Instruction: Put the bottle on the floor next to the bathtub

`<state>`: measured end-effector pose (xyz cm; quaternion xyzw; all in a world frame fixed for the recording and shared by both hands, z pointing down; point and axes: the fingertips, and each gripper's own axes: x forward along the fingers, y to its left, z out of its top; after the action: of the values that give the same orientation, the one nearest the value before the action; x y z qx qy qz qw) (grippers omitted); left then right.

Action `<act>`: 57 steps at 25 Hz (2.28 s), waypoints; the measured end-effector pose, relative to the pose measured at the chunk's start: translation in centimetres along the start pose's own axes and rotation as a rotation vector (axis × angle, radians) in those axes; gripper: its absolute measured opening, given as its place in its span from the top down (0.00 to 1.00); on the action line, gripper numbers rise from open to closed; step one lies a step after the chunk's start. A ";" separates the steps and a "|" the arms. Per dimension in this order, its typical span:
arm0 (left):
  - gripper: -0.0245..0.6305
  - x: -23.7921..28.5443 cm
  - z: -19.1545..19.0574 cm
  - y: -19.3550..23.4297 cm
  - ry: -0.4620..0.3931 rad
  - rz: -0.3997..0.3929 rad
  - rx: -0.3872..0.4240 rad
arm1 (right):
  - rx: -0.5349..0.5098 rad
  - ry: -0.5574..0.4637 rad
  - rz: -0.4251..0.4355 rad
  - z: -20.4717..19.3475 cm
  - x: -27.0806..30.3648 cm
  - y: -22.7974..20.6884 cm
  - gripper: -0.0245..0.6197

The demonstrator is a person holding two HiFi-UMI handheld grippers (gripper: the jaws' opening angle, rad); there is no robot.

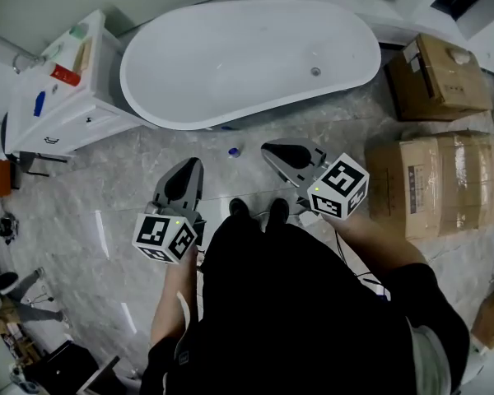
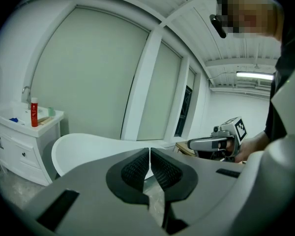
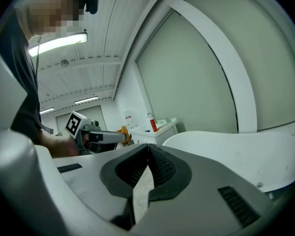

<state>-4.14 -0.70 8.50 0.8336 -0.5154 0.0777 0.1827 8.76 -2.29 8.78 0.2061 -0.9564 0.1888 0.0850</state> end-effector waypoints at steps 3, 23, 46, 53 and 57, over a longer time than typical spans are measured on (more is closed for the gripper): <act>0.93 -0.4 1.3 -0.5 -0.011 -0.023 0.013 | -0.009 -0.022 -0.010 1.3 -0.9 0.6 0.92; 0.93 -5.9 12.0 1.6 -0.121 -0.155 0.219 | -0.125 -0.152 -0.043 10.5 2.9 5.4 0.92; 0.93 -3.9 12.5 0.4 -0.149 -0.105 0.145 | -0.140 -0.285 -0.094 14.0 -1.4 4.7 0.92; 0.93 -3.6 12.5 0.0 -0.147 -0.091 0.153 | -0.139 -0.290 -0.096 14.0 -2.5 3.6 0.92; 0.93 -3.8 12.4 0.4 -0.142 -0.072 0.153 | -0.152 -0.285 -0.085 14.3 -2.5 3.6 0.92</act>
<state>-6.95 -2.40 -4.02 0.8665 -0.4894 0.0511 0.0845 8.30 -3.95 -6.05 0.2640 -0.9607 0.0808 -0.0280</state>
